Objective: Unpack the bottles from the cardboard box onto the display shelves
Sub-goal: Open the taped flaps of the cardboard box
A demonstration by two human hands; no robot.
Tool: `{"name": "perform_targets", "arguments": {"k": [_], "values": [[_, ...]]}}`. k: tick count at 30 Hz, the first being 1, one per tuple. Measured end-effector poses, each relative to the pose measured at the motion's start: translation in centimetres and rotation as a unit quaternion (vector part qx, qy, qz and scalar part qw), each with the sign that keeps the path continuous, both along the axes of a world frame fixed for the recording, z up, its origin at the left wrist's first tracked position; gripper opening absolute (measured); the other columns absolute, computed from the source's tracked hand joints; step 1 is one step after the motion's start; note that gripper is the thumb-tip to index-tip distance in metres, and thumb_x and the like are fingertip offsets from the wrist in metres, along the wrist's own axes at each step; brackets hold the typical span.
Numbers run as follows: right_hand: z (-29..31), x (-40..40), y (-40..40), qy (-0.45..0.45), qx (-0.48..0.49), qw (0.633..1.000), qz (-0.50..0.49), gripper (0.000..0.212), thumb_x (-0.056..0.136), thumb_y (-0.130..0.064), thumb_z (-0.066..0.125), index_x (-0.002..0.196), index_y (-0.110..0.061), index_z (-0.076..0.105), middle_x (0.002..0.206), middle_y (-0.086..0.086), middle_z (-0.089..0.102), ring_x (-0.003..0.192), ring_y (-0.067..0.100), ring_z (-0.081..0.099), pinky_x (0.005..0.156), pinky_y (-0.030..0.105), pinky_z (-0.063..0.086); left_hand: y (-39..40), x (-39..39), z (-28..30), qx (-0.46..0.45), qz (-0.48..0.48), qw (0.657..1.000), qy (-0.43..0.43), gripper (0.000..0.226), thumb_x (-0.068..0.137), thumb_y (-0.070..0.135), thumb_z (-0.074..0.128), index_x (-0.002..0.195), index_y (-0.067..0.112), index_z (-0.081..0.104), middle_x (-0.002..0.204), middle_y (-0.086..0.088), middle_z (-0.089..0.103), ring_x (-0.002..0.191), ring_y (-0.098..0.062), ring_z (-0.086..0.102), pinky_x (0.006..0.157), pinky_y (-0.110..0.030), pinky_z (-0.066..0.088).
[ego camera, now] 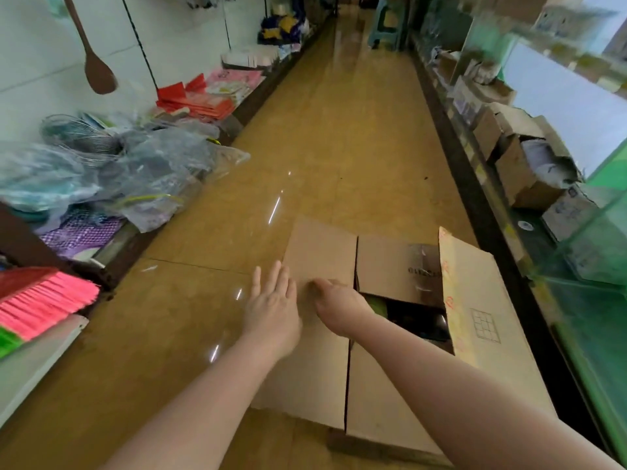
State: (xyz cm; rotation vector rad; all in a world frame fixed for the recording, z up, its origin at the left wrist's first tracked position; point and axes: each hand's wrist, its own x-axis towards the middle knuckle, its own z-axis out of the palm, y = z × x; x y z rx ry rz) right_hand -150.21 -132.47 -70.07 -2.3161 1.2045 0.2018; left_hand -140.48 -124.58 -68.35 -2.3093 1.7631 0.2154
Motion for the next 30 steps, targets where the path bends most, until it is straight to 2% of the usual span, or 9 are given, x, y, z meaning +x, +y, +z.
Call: {"name": "perform_targets", "arguments": {"k": [4,8,12,17,21,24,27,30], "values": [[-2.3,1.2,0.9,0.051,-0.029,0.998,0.01,0.046,0.098,-0.025,0.034,0.144,-0.018,0.036,0.15,0.004,0.034,0.136,0.026,0.03,0.111,0.037,0.028,0.9,1.0,-4.2,0.057,0.026,0.992,0.111,0.063,0.099,0.031,0.033,0.152,0.014,0.004,0.16,-0.006,-0.001,0.147,-0.023,-0.005,0.119,-0.042,-0.005],[-2.6,1.0,1.0,0.075,-0.023,0.997,0.012,0.046,0.099,-0.026,0.034,0.143,-0.016,0.036,0.147,0.008,0.037,0.137,0.025,0.029,0.112,0.035,0.026,0.7,0.6,-6.0,0.09,0.042,0.981,0.165,0.064,0.098,0.03,0.035,0.152,0.019,0.002,0.159,-0.005,-0.001,0.147,-0.025,0.003,0.119,-0.046,0.003],[-0.8,-0.9,-0.3,0.056,-0.024,0.998,-0.018,0.047,0.097,-0.021,0.037,0.144,-0.018,0.035,0.149,0.006,0.033,0.138,0.024,0.028,0.11,0.036,0.028,-1.6,-1.2,-3.7,0.003,0.018,0.988,0.155,0.065,0.097,0.029,0.041,0.151,0.017,0.008,0.158,-0.008,0.008,0.146,-0.025,0.008,0.119,-0.044,0.006],[1.7,-7.1,-3.0,0.065,-0.105,0.99,-0.064,0.047,0.095,-0.02,0.042,0.142,-0.017,0.037,0.148,0.005,0.033,0.14,0.023,0.023,0.112,0.038,0.022,-4.9,-7.6,-0.2,-0.069,-0.03,0.969,0.234,0.063,0.097,0.019,0.04,0.151,0.016,0.009,0.158,-0.006,0.011,0.143,-0.027,0.017,0.117,-0.037,0.015],[2.0,-12.9,-4.2,0.085,-0.128,0.985,-0.083,0.045,0.094,-0.022,0.045,0.138,-0.017,0.041,0.148,0.004,0.034,0.14,0.024,0.02,0.113,0.042,0.021,-6.2,-13.3,-0.3,-0.044,-0.043,0.96,0.274,0.061,0.099,0.023,0.038,0.151,0.014,0.007,0.156,-0.006,0.017,0.142,-0.025,0.021,0.117,-0.036,0.019],[1.9,-16.1,-4.7,0.104,-0.111,0.987,-0.06,0.046,0.097,-0.025,0.042,0.143,-0.021,0.037,0.154,0.003,0.025,0.145,0.025,0.01,0.115,0.046,0.016,-6.7,-16.4,-1.5,-0.011,-0.023,0.955,0.296,0.059,0.099,0.025,0.039,0.151,0.014,0.012,0.153,-0.006,0.027,0.139,-0.024,0.03,0.115,-0.038,0.026],[1.4,-18.0,-5.0,0.113,-0.107,0.987,-0.027,0.05,0.098,-0.021,0.044,0.146,-0.019,0.031,0.157,0.006,0.017,0.147,0.027,0.002,0.116,0.049,0.012,-7.1,-18.7,-2.5,-0.008,-0.014,0.954,0.299,0.054,0.1,0.024,0.038,0.15,0.016,0.019,0.146,-0.005,0.039,0.132,-0.023,0.041,0.109,-0.04,0.035],[1.0,-18.9,-5.3,0.111,-0.118,0.987,-0.003,0.053,0.095,-0.015,0.05,0.146,-0.018,0.033,0.157,0.006,0.018,0.147,0.029,0.001,0.116,0.05,0.014,-7.7,-20.3,-2.8,-0.016,0.021,0.934,0.356,0.05,0.099,0.024,0.039,0.147,0.02,0.025,0.136,-0.005,0.05,0.118,-0.025,0.053,0.097,-0.035,0.046]]}}
